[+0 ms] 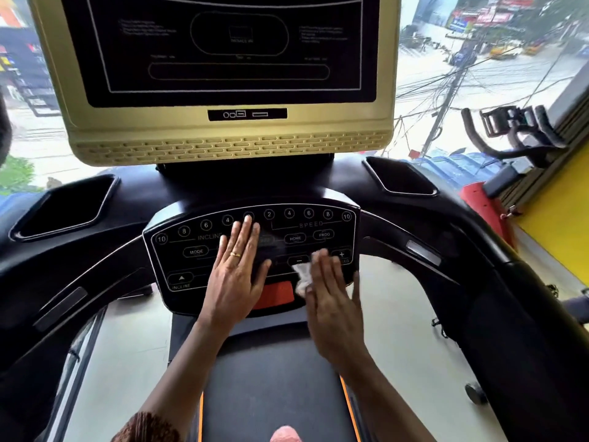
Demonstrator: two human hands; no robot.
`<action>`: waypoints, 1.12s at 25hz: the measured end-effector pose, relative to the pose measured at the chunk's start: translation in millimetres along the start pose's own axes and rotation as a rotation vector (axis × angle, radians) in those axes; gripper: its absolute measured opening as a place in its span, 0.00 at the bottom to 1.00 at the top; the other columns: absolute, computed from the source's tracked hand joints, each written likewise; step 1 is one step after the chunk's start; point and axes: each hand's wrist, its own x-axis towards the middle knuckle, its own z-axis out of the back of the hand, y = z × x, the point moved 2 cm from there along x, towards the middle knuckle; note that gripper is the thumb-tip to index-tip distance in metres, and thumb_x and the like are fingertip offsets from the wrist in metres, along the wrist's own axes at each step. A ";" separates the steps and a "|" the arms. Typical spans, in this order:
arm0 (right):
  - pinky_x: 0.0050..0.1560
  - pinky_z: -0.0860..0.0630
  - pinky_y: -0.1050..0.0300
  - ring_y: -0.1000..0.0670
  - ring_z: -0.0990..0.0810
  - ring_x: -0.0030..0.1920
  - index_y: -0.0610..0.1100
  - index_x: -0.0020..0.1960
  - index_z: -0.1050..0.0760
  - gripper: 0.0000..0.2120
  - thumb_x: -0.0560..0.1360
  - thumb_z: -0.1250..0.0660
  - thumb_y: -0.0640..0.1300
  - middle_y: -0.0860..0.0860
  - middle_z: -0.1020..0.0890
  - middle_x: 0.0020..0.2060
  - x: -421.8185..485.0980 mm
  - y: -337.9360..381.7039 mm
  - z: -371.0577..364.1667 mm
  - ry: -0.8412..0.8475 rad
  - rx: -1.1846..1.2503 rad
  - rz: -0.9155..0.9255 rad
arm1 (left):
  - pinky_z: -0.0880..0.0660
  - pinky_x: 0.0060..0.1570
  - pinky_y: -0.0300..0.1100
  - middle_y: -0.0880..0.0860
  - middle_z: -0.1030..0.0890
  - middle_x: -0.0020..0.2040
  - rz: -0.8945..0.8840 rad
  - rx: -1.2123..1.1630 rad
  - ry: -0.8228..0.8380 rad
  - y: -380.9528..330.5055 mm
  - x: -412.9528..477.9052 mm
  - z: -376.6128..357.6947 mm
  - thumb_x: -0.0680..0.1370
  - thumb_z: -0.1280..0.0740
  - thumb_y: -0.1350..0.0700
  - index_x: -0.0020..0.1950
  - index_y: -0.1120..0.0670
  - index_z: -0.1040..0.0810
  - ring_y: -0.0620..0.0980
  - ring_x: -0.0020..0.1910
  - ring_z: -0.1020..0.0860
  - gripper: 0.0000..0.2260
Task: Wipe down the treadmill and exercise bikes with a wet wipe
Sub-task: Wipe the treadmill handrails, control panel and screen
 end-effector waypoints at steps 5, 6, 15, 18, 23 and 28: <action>0.73 0.56 0.49 0.47 0.51 0.76 0.38 0.75 0.45 0.27 0.82 0.60 0.52 0.45 0.47 0.75 0.1 51.4 -9.5 0.021 0.177 -0.102 | 0.54 0.75 0.43 0.59 0.40 0.75 0.075 0.034 -0.033 37.7 -29.4 25.4 0.79 0.43 0.49 0.74 0.62 0.38 0.54 0.75 0.45 0.27; 0.73 0.55 0.49 0.47 0.49 0.76 0.39 0.75 0.44 0.27 0.82 0.58 0.52 0.46 0.45 0.75 -0.6 75.4 -8.8 0.059 0.197 -0.003 | 0.54 0.74 0.43 0.59 0.40 0.75 0.083 0.036 -0.031 42.9 -33.0 28.8 0.79 0.44 0.49 0.74 0.63 0.38 0.53 0.75 0.45 0.27; 0.74 0.52 0.44 0.44 0.51 0.76 0.40 0.77 0.51 0.28 0.79 0.58 0.50 0.45 0.50 0.76 71.2 100.2 -8.7 0.010 0.240 -0.096 | 0.50 0.72 0.47 0.59 0.41 0.75 0.130 0.100 -0.045 90.7 -44.7 59.0 0.78 0.43 0.48 0.74 0.62 0.38 0.54 0.75 0.44 0.28; 0.74 0.49 0.46 0.48 0.45 0.75 0.43 0.76 0.46 0.25 0.80 0.52 0.48 0.49 0.45 0.75 70.3 122.4 -11.1 0.005 0.164 0.314 | 0.50 0.73 0.46 0.59 0.41 0.75 0.091 0.128 -0.024 100.3 -41.1 65.9 0.78 0.44 0.47 0.74 0.62 0.38 0.53 0.75 0.45 0.28; 0.74 0.63 0.52 0.45 0.57 0.77 0.38 0.77 0.56 0.28 0.82 0.52 0.50 0.43 0.54 0.77 111.6 130.4 -11.8 0.018 0.224 -0.127 | 0.52 0.72 0.45 0.59 0.42 0.75 0.200 0.105 -0.031 129.0 -44.2 76.5 0.79 0.45 0.46 0.74 0.64 0.40 0.56 0.74 0.43 0.29; 0.75 0.53 0.49 0.49 0.51 0.76 0.41 0.75 0.43 0.25 0.80 0.53 0.47 0.47 0.43 0.76 80.7 222.2 -23.9 0.073 0.256 0.429 | 0.51 0.72 0.46 0.57 0.38 0.74 0.184 0.137 -0.014 142.6 -58.1 85.7 0.81 0.51 0.44 0.74 0.62 0.37 0.51 0.74 0.43 0.28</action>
